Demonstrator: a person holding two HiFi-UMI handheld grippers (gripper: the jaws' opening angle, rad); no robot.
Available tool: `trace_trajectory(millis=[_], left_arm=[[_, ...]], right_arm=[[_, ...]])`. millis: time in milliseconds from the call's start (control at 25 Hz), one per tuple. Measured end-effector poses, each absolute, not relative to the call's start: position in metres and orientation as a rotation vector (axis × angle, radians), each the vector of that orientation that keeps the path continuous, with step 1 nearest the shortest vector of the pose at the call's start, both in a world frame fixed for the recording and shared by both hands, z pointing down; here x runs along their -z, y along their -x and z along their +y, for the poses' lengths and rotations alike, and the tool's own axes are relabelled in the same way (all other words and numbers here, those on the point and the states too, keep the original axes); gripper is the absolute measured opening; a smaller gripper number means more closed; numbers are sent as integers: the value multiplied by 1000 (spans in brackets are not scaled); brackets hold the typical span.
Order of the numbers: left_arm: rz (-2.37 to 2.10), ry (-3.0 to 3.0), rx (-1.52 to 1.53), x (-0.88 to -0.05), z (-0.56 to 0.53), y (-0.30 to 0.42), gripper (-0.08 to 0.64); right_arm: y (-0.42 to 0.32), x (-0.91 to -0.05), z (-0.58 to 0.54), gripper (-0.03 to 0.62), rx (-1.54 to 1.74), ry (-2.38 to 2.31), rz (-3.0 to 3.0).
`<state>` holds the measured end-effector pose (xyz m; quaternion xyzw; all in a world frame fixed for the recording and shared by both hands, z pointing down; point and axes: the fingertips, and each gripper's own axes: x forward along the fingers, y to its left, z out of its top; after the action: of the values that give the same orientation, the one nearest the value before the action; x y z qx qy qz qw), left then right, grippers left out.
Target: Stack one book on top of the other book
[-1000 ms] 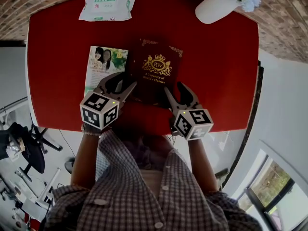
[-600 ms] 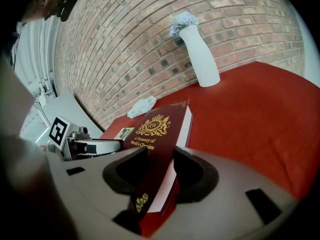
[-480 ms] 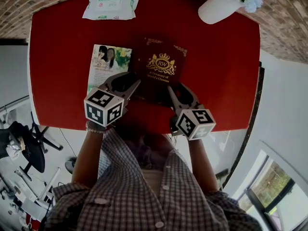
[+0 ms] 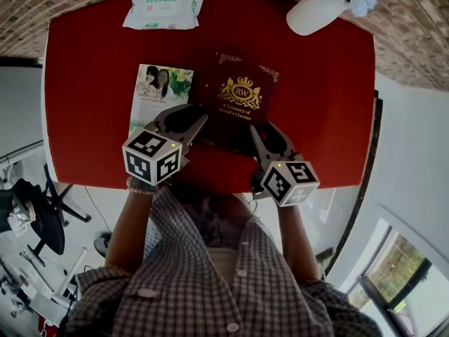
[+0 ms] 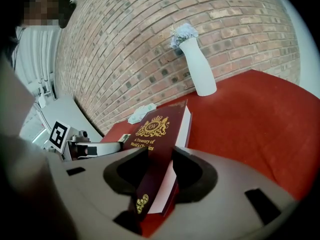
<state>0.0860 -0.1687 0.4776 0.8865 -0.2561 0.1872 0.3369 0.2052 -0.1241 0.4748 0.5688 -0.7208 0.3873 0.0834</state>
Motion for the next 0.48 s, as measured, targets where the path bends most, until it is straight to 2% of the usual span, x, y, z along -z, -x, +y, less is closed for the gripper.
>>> trace_trajectory(millis=[480], left_arm=[[-739, -2321, -421, -455, -171, -58, 112]], right_arm=[[-179, -457, -125, 152, -1132, -1683, -2207]])
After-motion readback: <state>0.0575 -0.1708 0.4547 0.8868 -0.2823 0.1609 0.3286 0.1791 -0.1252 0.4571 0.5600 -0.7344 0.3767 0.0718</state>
